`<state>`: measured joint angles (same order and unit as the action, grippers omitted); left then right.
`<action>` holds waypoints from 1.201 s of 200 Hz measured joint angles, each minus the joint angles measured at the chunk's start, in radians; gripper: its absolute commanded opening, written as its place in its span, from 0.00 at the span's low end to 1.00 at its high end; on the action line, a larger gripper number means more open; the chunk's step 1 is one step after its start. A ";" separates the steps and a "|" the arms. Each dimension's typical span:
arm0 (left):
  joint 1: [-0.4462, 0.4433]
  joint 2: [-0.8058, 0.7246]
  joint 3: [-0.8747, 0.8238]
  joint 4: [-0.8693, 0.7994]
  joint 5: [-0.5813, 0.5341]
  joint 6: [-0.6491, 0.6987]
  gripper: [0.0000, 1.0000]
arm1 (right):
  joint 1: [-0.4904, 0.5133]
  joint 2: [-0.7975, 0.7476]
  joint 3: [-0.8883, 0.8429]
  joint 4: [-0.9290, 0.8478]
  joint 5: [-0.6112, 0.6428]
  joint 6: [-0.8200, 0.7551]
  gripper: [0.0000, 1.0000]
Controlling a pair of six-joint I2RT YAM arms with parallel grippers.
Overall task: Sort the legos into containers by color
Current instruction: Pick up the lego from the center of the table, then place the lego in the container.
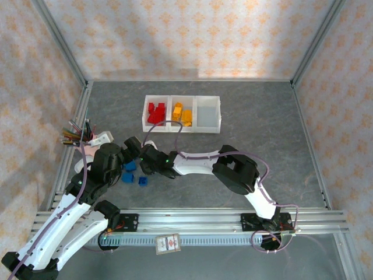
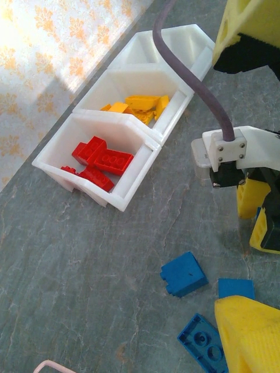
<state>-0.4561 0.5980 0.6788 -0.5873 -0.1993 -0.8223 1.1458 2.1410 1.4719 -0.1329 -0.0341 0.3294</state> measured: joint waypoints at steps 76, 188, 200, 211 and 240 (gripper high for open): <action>0.000 0.010 0.000 0.004 0.009 0.000 0.99 | -0.020 -0.132 -0.090 -0.055 0.004 0.038 0.37; 0.000 0.206 0.006 0.208 0.171 0.021 0.99 | -0.414 -0.453 -0.232 -0.063 0.009 0.040 0.37; 0.000 0.239 0.010 0.234 0.193 0.034 0.99 | -0.469 -0.454 -0.230 -0.065 0.012 0.029 0.37; 0.000 0.264 0.013 0.254 0.207 0.040 0.99 | -0.517 -0.452 -0.225 -0.069 0.019 0.018 0.37; 0.000 0.315 0.022 0.301 0.238 0.055 0.99 | -0.608 -0.382 -0.140 -0.069 0.039 -0.014 0.36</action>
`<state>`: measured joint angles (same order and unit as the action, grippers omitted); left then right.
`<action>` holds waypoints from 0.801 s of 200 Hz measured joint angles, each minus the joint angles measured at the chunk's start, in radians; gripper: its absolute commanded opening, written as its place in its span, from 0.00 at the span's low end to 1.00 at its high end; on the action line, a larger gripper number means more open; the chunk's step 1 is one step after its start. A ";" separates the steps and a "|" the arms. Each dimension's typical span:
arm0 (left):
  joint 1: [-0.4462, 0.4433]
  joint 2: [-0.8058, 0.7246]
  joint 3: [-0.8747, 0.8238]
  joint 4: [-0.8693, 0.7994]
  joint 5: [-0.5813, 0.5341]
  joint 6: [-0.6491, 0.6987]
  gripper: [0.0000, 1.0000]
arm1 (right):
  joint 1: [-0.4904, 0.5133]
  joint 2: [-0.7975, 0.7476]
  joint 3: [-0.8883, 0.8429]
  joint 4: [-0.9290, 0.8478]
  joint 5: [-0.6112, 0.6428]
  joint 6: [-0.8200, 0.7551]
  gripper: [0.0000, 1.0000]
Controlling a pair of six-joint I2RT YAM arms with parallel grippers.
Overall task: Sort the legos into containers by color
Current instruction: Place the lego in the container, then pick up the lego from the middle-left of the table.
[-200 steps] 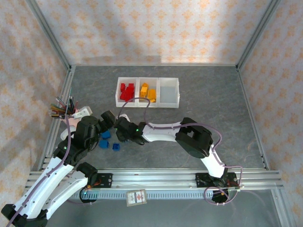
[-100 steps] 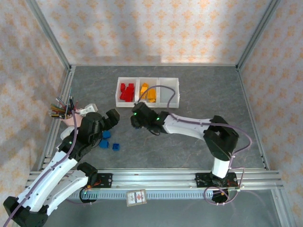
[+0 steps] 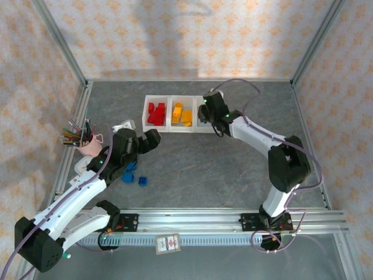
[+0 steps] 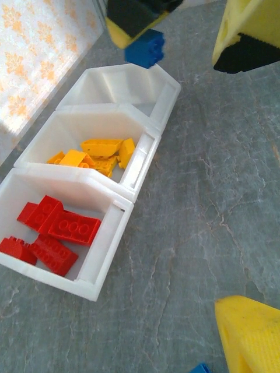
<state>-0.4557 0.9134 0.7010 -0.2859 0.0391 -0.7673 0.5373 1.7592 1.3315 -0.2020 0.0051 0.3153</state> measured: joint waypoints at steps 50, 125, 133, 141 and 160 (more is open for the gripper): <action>0.000 0.043 0.024 0.041 0.014 0.018 0.99 | -0.043 0.198 0.167 -0.004 0.030 -0.077 0.45; 0.000 0.035 0.038 0.050 0.005 0.033 0.99 | -0.034 0.217 0.191 -0.013 0.032 -0.134 0.58; 0.000 0.028 0.038 0.050 0.002 0.033 0.99 | -0.025 0.196 0.169 -0.011 0.032 -0.135 0.59; 0.000 0.018 0.038 0.046 -0.003 0.034 0.99 | -0.009 0.167 0.144 -0.007 0.033 -0.137 0.60; 0.000 -0.012 0.038 0.030 -0.022 0.036 0.99 | 0.042 0.096 0.084 0.008 0.028 -0.137 0.61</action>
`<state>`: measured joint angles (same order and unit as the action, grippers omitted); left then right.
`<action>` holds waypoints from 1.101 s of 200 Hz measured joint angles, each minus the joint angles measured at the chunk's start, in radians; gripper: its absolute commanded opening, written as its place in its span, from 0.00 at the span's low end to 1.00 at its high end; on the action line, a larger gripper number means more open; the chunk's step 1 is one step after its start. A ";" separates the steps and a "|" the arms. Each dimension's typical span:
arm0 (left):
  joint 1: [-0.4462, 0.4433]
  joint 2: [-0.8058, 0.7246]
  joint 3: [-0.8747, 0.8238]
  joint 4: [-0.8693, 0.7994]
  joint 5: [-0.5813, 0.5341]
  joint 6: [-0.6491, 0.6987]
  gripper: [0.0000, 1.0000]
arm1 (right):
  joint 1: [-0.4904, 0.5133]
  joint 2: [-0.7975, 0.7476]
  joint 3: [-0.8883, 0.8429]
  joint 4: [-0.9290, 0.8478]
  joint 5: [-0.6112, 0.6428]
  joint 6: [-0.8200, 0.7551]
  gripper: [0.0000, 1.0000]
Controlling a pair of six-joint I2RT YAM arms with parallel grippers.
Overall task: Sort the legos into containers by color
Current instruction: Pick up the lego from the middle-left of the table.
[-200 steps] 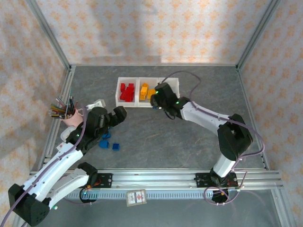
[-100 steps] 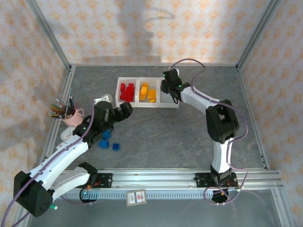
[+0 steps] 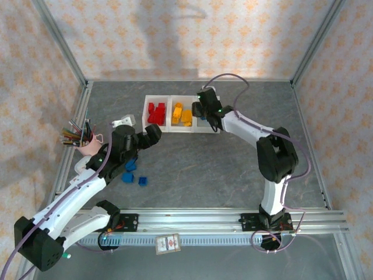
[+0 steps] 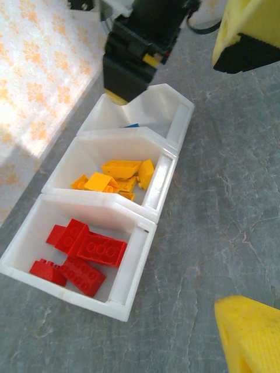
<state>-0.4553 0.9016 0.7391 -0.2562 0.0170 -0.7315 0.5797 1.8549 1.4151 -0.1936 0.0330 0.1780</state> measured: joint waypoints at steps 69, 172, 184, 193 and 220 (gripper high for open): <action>0.000 -0.136 0.000 -0.139 -0.087 -0.004 0.99 | 0.226 -0.101 -0.120 0.072 -0.087 -0.007 0.68; 0.000 -0.290 0.001 -0.352 -0.224 -0.073 0.99 | 0.444 0.152 0.026 0.123 -0.209 -0.047 0.76; 0.000 -0.299 0.001 -0.367 -0.238 -0.082 0.99 | 0.455 0.200 0.076 0.124 -0.221 -0.053 0.77; 0.000 -0.305 0.001 -0.377 -0.246 -0.089 0.99 | 0.459 0.232 0.112 0.121 -0.228 -0.056 0.77; 0.000 -0.317 0.001 -0.392 -0.267 -0.103 0.99 | 0.465 0.329 0.227 0.112 -0.245 -0.065 0.78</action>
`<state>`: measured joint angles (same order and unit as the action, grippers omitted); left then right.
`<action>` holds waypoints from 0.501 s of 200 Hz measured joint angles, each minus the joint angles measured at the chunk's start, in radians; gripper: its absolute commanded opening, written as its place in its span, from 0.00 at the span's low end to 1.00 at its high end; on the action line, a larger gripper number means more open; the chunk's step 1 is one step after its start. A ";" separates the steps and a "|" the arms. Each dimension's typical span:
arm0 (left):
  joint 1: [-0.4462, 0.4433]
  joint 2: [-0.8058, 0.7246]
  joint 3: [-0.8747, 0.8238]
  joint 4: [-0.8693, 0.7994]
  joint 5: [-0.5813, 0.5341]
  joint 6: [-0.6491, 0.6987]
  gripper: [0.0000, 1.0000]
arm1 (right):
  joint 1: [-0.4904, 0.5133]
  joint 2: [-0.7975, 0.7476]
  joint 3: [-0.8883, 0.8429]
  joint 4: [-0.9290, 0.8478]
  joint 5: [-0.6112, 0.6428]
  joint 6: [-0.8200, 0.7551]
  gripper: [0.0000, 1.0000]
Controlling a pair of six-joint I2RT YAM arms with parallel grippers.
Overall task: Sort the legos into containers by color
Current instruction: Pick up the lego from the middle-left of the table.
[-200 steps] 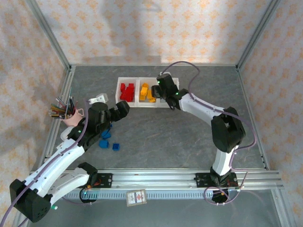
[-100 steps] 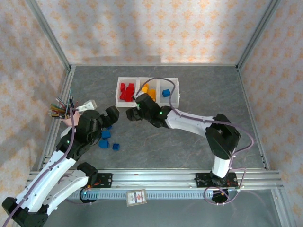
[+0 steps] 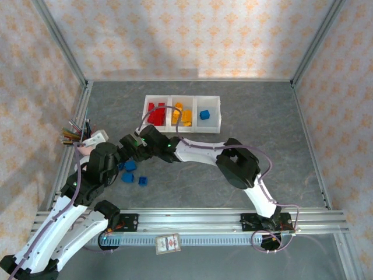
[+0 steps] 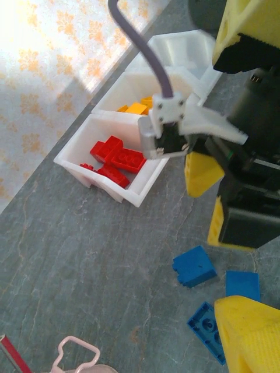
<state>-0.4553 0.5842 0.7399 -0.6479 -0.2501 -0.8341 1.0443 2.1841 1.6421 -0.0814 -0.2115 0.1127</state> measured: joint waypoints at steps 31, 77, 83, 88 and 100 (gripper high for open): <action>0.000 -0.003 0.000 -0.014 -0.019 -0.008 0.99 | 0.000 0.100 0.118 -0.019 -0.015 -0.013 0.80; 0.000 -0.020 0.000 -0.030 -0.029 -0.026 0.99 | 0.005 0.211 0.244 -0.081 -0.035 -0.025 0.80; 0.000 -0.019 0.000 -0.030 -0.029 -0.029 0.99 | 0.005 0.224 0.259 -0.091 -0.037 -0.026 0.80; 0.000 -0.019 0.000 -0.030 -0.029 -0.030 0.99 | 0.005 0.235 0.274 -0.098 -0.039 -0.028 0.80; 0.000 -0.019 0.000 -0.030 -0.029 -0.030 0.99 | 0.007 0.260 0.307 -0.114 -0.041 -0.033 0.78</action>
<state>-0.4553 0.5652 0.7403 -0.6781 -0.2790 -0.8642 1.0512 2.4443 1.9491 -0.1959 -0.2523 0.0795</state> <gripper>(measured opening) 0.992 0.798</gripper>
